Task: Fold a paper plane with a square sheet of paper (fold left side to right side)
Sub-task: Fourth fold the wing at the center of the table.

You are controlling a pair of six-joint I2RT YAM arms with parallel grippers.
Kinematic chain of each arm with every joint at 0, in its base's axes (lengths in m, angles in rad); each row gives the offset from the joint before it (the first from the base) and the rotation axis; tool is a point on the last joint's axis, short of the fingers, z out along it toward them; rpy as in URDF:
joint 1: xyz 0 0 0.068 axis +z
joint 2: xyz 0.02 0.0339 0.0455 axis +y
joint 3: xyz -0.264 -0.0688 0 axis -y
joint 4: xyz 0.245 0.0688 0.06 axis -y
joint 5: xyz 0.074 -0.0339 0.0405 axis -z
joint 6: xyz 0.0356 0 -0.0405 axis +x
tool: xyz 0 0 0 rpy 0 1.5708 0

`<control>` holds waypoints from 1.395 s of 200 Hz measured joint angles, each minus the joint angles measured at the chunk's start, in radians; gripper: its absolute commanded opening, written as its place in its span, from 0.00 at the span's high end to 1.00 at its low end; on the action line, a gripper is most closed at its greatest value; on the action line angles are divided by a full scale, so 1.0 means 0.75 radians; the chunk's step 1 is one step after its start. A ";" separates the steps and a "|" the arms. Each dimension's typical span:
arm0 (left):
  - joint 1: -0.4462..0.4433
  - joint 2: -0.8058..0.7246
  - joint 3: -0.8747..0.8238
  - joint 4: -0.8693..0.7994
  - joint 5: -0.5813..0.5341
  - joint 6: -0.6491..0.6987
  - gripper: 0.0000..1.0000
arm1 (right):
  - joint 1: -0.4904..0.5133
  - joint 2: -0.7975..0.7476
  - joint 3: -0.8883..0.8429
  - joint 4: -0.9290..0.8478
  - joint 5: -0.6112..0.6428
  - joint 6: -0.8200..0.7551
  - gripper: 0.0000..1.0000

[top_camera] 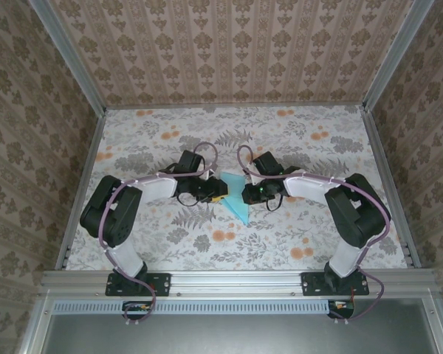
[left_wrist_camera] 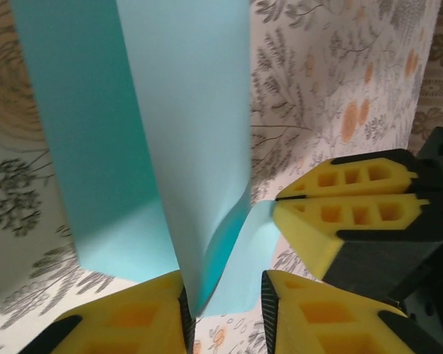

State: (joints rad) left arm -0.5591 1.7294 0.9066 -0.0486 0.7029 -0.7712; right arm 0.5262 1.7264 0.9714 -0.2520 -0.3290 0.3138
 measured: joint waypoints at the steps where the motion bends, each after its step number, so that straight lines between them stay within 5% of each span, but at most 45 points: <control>1: -0.001 0.000 0.001 0.000 0.001 0.000 0.72 | 0.000 -0.001 0.000 -0.001 0.001 0.000 0.79; 28: -0.004 0.000 0.017 0.002 0.002 0.000 0.72 | -0.001 -0.081 0.000 -0.033 0.073 -0.005 0.61; 54: -0.004 0.000 0.018 0.001 0.002 0.000 0.72 | 0.002 -0.204 -0.018 -0.055 0.159 0.001 0.54; 102: -0.005 -0.001 0.023 -0.012 0.001 -0.001 0.73 | 0.187 -0.425 -0.129 -0.078 0.392 0.032 0.52; 153: -0.005 -0.001 0.049 -0.028 0.000 -0.032 0.76 | 0.435 -0.308 -0.156 -0.036 0.579 0.107 0.52; 279: -0.005 -0.001 0.067 -0.048 -0.005 -0.055 0.76 | 0.483 -0.076 -0.056 -0.032 0.691 0.110 0.59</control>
State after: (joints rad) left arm -0.5625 1.7290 0.9565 -0.0845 0.6994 -0.8124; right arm 0.8886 1.6695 0.9295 -0.2756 0.1890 0.3965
